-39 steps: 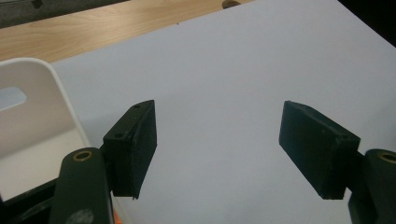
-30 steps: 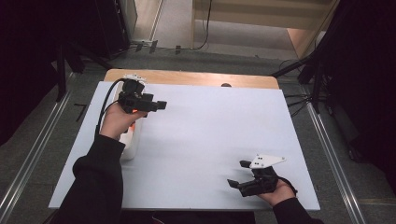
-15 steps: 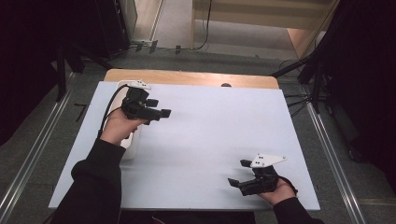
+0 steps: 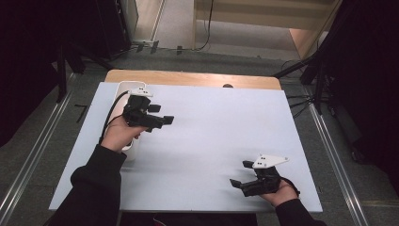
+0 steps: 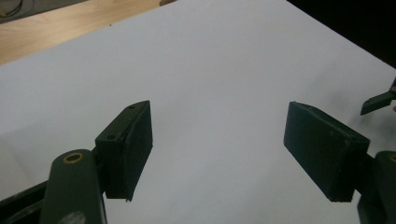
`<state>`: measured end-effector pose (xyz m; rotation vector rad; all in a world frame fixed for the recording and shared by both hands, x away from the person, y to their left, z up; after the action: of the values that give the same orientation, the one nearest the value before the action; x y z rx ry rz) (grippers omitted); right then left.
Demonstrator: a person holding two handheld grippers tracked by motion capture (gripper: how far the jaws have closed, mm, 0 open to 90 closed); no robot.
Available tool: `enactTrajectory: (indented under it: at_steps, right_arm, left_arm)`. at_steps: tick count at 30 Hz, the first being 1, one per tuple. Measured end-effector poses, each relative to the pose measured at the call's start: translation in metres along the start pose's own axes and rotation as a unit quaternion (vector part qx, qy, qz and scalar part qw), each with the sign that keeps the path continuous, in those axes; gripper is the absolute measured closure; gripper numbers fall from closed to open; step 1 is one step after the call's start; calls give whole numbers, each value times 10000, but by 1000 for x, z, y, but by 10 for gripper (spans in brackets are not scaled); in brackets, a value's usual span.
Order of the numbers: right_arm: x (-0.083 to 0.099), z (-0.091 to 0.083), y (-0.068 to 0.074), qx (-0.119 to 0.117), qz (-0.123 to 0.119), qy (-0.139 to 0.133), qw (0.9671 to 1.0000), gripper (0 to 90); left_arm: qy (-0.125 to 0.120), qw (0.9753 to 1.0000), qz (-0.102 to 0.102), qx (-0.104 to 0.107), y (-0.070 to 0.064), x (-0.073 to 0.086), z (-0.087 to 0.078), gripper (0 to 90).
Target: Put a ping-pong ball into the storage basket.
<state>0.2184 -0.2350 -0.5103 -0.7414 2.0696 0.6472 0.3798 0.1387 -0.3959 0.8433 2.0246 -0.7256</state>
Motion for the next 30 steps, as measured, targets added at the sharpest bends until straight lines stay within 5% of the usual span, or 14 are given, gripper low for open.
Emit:
enactTrajectory:
  at_steps: [30]
  right_arm:
    - [1,-1,0,30,21,18,10000,117]
  left_arm:
    - [113,9991,297,279,-23,29,-8,242]
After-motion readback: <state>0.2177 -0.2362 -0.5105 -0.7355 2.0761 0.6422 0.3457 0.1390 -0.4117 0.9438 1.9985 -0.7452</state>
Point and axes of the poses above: each handheld gripper's, and its own axes: z roughly forward along the jaws, x roughly out of its underside, y roughly to its left, the point moved 1 cm from there along z, roughly forward along the jaws, and after that the axes turned 9 degrees about -y, right-handed, at the moved point
